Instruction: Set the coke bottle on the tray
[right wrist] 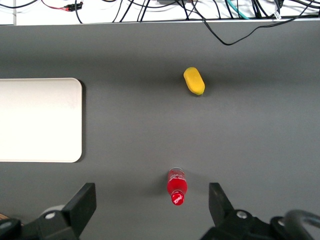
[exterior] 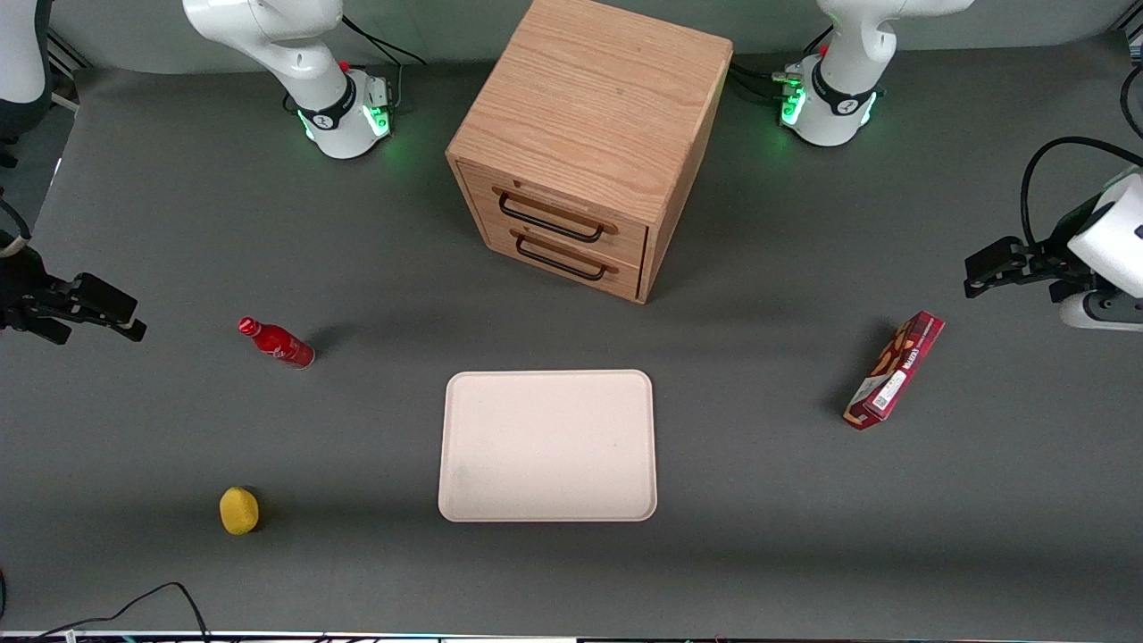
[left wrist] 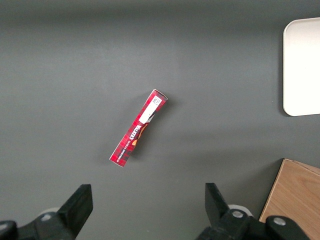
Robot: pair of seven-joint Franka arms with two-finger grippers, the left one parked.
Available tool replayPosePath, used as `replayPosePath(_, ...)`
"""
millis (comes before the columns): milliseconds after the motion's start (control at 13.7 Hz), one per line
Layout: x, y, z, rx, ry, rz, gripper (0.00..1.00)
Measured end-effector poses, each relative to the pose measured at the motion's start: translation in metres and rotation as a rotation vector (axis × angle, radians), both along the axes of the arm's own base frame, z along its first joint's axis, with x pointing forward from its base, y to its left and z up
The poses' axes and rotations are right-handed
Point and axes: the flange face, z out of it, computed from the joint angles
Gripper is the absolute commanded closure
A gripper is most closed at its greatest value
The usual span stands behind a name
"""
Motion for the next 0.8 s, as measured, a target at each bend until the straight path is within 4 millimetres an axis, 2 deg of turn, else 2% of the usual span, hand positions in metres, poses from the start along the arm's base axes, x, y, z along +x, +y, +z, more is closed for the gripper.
replayPosePath(511, -0.001, 0.0011, -0.0003, 0.001, 0.011, 0.001, 0.0)
replayPosePath(803, 0.0004, 0.0043, -0.0072, -0.003, 0.032, 0.007, 0.0)
